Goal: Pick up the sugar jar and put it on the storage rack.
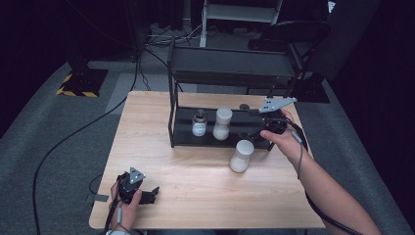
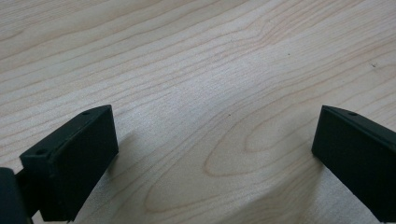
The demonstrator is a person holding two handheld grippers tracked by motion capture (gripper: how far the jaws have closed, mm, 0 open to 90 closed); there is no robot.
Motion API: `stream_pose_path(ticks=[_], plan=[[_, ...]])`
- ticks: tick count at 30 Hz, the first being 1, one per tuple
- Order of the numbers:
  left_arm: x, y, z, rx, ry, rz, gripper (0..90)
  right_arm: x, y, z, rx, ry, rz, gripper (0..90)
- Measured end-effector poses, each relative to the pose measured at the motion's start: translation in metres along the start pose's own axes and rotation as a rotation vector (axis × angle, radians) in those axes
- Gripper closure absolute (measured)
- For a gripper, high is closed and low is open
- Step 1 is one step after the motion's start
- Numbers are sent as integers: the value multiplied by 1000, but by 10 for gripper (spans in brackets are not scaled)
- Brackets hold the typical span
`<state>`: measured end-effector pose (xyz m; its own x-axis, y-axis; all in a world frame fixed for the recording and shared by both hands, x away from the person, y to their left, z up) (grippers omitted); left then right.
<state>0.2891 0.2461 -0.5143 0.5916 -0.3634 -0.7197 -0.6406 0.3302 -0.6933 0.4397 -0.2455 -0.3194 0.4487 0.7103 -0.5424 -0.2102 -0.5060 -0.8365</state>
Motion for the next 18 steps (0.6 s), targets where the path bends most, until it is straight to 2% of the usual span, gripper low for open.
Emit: stream_pose_path(ticks=[18], plan=[[0,0,0,-2,0,0,3,-11,20,10,18,0,-7,47]])
Point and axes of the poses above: each handheld gripper's, and its own axes: x roughly forward along the jaws, y roughly out of its underside, z roughly to its left, the point moved 9 cm from there along x, roughly forward along the jaws, and after that the axes turned 2 degrees about y, right-handed, at the moved point
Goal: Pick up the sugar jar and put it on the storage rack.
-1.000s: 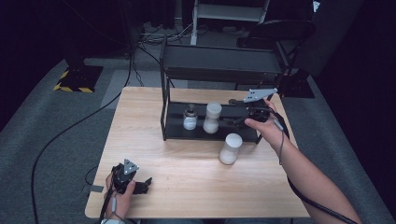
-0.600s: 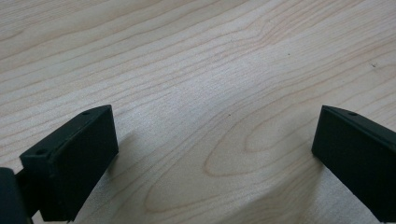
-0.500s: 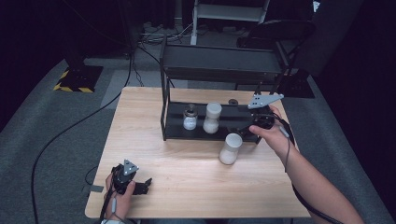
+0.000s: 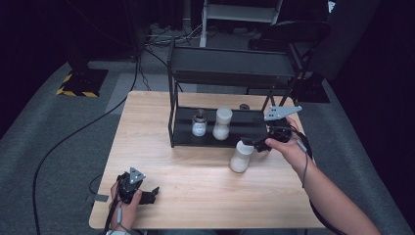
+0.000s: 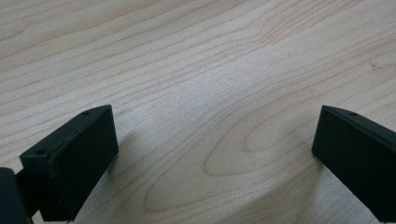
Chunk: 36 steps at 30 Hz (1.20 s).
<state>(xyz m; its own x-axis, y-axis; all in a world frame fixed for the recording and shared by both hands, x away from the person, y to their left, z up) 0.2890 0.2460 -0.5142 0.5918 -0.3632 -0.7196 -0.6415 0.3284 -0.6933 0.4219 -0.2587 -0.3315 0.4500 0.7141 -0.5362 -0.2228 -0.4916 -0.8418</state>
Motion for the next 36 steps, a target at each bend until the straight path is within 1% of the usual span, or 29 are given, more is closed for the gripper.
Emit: stream_pose_path(ticks=[16,23,28,36], plan=[[0,0,0,0,0,0,3,15,20,6,7,-23,31,46],[0,0,0,0,1,-1,3,21,27,6,10,-24,40,46],[0,0,0,0,0,-1,3,25,32,7,5,-26,55,47],[0,0,0,1,1,0,3,29,40,6,10,-26,65,47]])
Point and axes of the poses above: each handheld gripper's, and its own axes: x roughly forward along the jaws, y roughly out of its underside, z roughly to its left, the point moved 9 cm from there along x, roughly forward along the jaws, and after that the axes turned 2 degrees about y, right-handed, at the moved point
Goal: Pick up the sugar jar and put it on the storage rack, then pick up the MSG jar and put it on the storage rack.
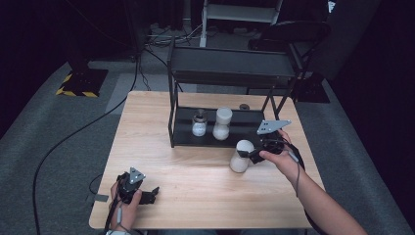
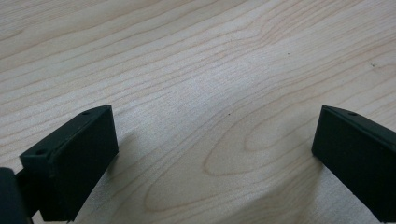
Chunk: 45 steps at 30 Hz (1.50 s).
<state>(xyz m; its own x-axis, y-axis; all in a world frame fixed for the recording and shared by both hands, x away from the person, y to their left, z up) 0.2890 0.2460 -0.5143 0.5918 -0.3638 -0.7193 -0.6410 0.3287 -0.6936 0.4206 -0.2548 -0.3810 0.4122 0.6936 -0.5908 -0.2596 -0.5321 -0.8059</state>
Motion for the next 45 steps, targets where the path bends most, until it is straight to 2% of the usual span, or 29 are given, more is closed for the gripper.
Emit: stream_pose_path(ticks=[19,26,36,39,41,45], plan=[[0,0,0,0,-1,0,3,12,16,1,6,-16,32,54],[0,0,0,-1,-3,1,3,17,23,-1,7,-19,49,85],[-1,1,-1,-3,-5,-1,3,23,29,-1,-9,-27,62,244],[-1,1,-1,-3,-5,0,3,24,29,0,-22,-16,69,301],[-1,1,-1,-2,-5,0,3,24,30,0,-13,-10,63,336],[-1,1,-1,-2,-5,0,3,23,29,-1,-19,-13,66,340]])
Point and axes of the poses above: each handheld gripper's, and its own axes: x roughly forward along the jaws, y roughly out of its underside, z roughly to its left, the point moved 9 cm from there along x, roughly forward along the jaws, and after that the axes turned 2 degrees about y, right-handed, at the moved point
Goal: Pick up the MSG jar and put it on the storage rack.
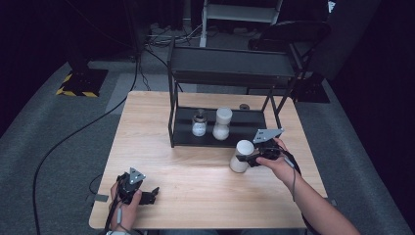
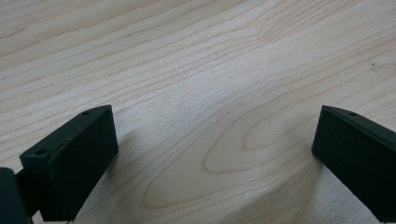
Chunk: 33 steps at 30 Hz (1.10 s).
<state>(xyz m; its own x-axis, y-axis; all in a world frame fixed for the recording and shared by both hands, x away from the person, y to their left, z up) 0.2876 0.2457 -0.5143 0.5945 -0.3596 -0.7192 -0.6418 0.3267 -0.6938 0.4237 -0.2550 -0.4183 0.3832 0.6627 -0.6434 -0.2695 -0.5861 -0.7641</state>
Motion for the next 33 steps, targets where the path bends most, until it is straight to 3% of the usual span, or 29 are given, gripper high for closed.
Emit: stream_pose_path(ticks=[16,33], plan=[[-1,1,0,3,5,0,3,-2,-4,-1,-1,-4,9,343],[-1,1,0,3,4,0,3,-18,-20,-5,-18,2,-3,343]])
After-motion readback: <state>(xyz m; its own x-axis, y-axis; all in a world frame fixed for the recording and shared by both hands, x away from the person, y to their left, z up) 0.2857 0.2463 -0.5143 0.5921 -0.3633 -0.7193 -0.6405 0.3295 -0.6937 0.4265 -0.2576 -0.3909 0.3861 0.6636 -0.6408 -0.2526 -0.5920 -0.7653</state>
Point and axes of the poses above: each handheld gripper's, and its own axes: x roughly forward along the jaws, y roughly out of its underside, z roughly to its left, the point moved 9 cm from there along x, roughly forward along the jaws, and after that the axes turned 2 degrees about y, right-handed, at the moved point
